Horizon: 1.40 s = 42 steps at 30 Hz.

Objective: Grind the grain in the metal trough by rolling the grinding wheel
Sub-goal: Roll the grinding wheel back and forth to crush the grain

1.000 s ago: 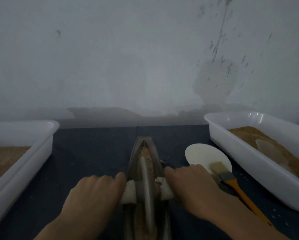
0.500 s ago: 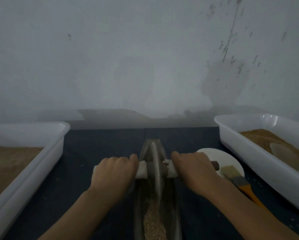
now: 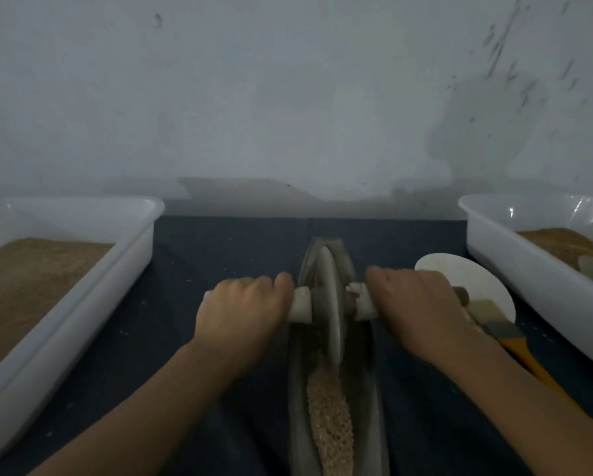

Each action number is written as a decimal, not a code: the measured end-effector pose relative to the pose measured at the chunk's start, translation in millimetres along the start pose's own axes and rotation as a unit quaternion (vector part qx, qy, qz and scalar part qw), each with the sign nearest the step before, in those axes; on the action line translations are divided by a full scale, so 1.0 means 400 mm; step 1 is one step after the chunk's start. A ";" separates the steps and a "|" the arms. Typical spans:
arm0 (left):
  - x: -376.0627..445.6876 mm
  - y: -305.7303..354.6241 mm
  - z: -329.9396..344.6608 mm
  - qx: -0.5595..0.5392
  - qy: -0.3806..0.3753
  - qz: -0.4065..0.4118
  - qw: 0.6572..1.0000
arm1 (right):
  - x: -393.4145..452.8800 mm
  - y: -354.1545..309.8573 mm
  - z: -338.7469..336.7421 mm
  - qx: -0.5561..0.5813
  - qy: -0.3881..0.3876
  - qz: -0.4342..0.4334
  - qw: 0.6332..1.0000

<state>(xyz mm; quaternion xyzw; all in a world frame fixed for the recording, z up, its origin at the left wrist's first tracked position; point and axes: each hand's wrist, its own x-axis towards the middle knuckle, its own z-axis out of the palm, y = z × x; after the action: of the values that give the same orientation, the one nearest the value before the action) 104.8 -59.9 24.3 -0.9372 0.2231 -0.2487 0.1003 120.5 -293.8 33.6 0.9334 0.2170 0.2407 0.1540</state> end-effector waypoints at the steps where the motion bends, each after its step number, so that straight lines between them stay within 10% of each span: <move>1: 0.017 -0.004 0.006 0.008 0.000 -0.006 1.000 | 0.020 0.005 0.006 -0.009 -0.009 0.009 1.000; 36: -0.106 0.033 -0.075 -0.023 -0.093 0.011 0.995 | -0.134 -0.040 -0.063 0.059 -0.001 -0.007 0.998; 42: 0.034 0.015 0.004 0.039 -0.017 -0.051 0.998 | 0.019 0.015 0.026 0.019 -0.037 0.037 0.998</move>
<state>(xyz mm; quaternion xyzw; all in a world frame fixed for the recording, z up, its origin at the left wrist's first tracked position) 113.7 -71.5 26.9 -0.9469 0.1635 -0.2458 0.1277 133.8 -297.5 30.2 0.9519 0.1813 0.2069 0.1349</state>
